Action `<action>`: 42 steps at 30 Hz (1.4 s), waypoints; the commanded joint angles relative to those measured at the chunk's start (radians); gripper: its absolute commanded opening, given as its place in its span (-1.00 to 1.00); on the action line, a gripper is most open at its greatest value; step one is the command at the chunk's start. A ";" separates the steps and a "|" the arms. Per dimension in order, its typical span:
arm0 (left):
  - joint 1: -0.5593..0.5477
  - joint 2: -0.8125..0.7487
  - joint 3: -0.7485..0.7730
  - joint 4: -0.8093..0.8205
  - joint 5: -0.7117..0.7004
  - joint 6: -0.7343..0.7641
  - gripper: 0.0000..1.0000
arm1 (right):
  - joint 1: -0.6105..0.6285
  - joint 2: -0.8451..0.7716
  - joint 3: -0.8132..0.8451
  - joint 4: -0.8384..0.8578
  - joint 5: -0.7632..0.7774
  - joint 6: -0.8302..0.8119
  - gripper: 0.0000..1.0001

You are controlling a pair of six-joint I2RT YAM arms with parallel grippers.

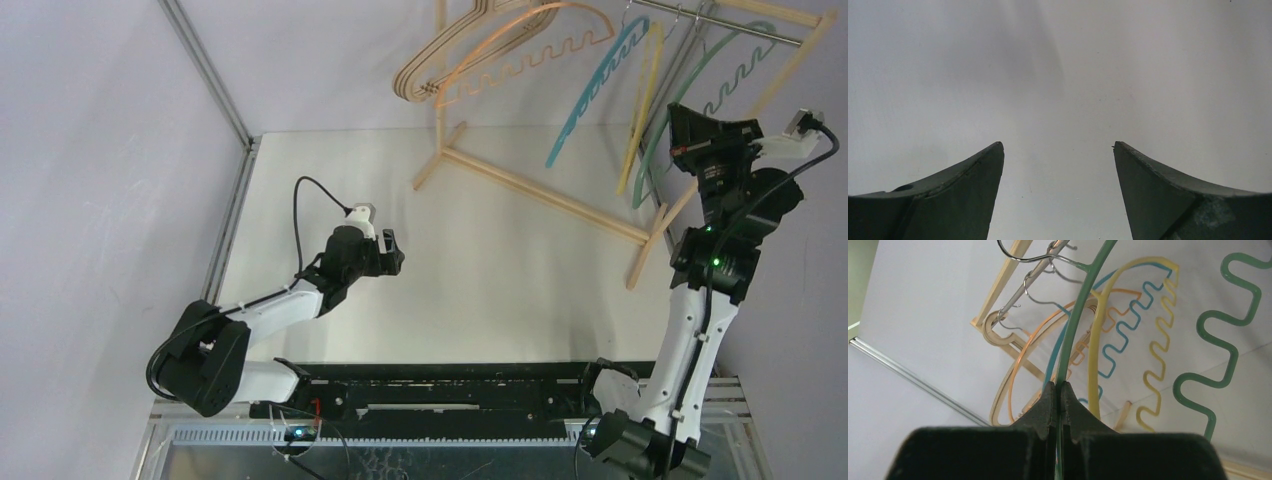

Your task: Organize the hangers

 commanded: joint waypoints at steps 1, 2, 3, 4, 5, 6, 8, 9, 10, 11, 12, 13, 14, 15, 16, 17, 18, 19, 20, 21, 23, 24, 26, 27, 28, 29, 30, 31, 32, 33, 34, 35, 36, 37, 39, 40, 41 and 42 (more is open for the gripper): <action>0.005 -0.019 0.018 0.027 -0.009 0.008 0.71 | -0.008 0.067 0.066 0.106 0.014 -0.011 -1.00; 0.005 -0.022 0.016 0.025 -0.012 0.009 0.71 | -0.010 0.083 0.075 0.112 0.017 -0.012 -1.00; 0.005 -0.024 0.016 0.024 -0.014 0.011 0.71 | -0.014 0.101 0.087 0.112 0.015 -0.013 -1.00; 0.005 -0.026 0.016 0.021 -0.016 0.013 0.71 | -0.019 0.116 0.098 0.109 0.011 -0.015 -1.00; 0.005 -0.027 0.016 0.020 -0.019 0.014 0.71 | -0.023 0.129 0.102 0.110 0.007 -0.015 -1.00; 0.005 -0.026 0.015 0.018 -0.020 0.015 0.71 | -0.028 0.138 0.102 0.112 0.006 -0.014 -1.00; 0.007 -0.023 0.017 0.019 -0.020 0.015 0.71 | -0.036 0.145 0.096 0.112 0.008 -0.015 -1.00; 0.007 -0.021 0.017 0.019 -0.021 0.015 0.71 | -0.039 0.144 0.091 0.113 0.010 -0.019 -1.00; 0.007 -0.019 0.018 0.020 -0.020 0.014 0.71 | -0.044 0.142 0.086 0.111 0.014 -0.023 -1.00; 0.007 -0.017 0.017 0.021 -0.019 0.014 0.71 | -0.051 0.139 0.081 0.111 0.018 -0.027 -1.00; 0.007 -0.016 0.019 0.022 -0.017 0.014 0.71 | -0.058 0.134 0.075 0.111 0.021 -0.030 -1.00; 0.007 -0.016 0.018 0.021 -0.016 0.014 0.71 | -0.066 0.131 0.072 0.109 0.021 -0.032 -1.00; 0.007 -0.014 0.017 0.022 -0.016 0.014 0.71 | -0.073 0.131 0.068 0.108 0.018 -0.032 -1.00; 0.007 -0.012 0.019 0.023 -0.016 0.014 0.71 | -0.077 0.131 0.068 0.104 0.017 -0.034 -1.00; 0.007 -0.010 0.019 0.023 -0.017 0.013 0.71 | -0.079 0.133 0.068 0.099 0.017 -0.036 -1.00; 0.007 -0.009 0.020 0.022 -0.016 0.013 0.71 | -0.078 0.140 0.067 0.095 0.018 -0.038 -1.00; 0.007 -0.008 0.020 0.023 -0.014 0.014 0.71 | -0.076 0.148 0.068 0.094 0.011 -0.037 -1.00; 0.007 -0.009 0.021 0.024 -0.015 0.014 0.71 | -0.072 0.158 0.068 0.096 0.001 -0.034 -1.00; 0.007 -0.010 0.021 0.024 -0.015 0.012 0.71 | -0.062 0.168 0.063 0.103 -0.002 -0.032 -1.00; 0.007 -0.012 0.020 0.024 -0.016 0.012 0.71 | -0.046 0.179 0.059 0.108 0.001 -0.035 -1.00; 0.007 -0.015 0.021 0.024 -0.016 0.010 0.71 | -0.004 0.205 0.056 0.102 0.018 -0.057 -1.00; 0.007 -0.018 0.019 0.022 -0.016 0.012 0.71 | 0.019 0.220 0.056 0.100 0.027 -0.069 -1.00; 0.008 -0.026 0.016 0.016 -0.021 0.014 0.71 | 0.058 0.251 0.050 0.103 0.042 -0.083 -1.00; 0.009 -0.031 0.015 0.013 -0.025 0.017 0.71 | 0.075 0.264 0.044 0.109 0.051 -0.086 -1.00; 0.010 -0.035 0.014 0.010 -0.027 0.021 0.71 | 0.088 0.276 0.037 0.115 0.060 -0.088 -1.00; 0.011 -0.041 0.013 0.004 -0.030 0.024 0.71 | 0.101 0.287 0.032 0.119 0.068 -0.089 -1.00; 0.014 -0.046 0.012 0.003 -0.034 0.027 0.71 | 0.112 0.296 0.031 0.126 0.075 -0.089 -1.00; 0.015 -0.050 0.010 0.000 -0.036 0.028 0.71 | 0.121 0.305 0.008 0.132 0.079 -0.089 -1.00; 0.018 -0.053 0.009 0.000 -0.037 0.029 0.71 | 0.130 0.315 0.000 0.136 0.079 -0.088 -1.00; 0.019 -0.055 0.007 -0.001 -0.037 0.030 0.71 | 0.141 0.325 -0.003 0.140 0.077 -0.089 -1.00; 0.019 -0.054 0.006 0.001 -0.036 0.029 0.71 | 0.156 0.338 -0.005 0.146 0.076 -0.092 -1.00; 0.019 -0.052 0.006 0.002 -0.034 0.029 0.71 | 0.175 0.348 -0.003 0.150 0.074 -0.095 -1.00; 0.019 -0.049 0.008 0.002 -0.032 0.029 0.71 | 0.188 0.356 -0.003 0.154 0.069 -0.098 -1.00; 0.019 -0.047 0.009 0.003 -0.030 0.028 0.71 | 0.200 0.362 -0.003 0.156 0.065 -0.099 -1.00; 0.019 -0.047 0.008 0.004 -0.030 0.028 0.72 | 0.215 0.366 -0.003 0.145 0.068 -0.106 -1.00; 0.019 -0.048 0.008 0.003 -0.031 0.028 0.72 | 0.220 0.362 -0.007 0.138 0.073 -0.112 -1.00; 0.019 -0.048 0.006 0.004 -0.034 0.029 0.73 | 0.224 0.354 -0.015 0.135 0.080 -0.117 -0.94; 0.019 -0.047 0.006 0.005 -0.036 0.029 0.74 | 0.227 0.342 -0.026 0.134 0.087 -0.120 -0.80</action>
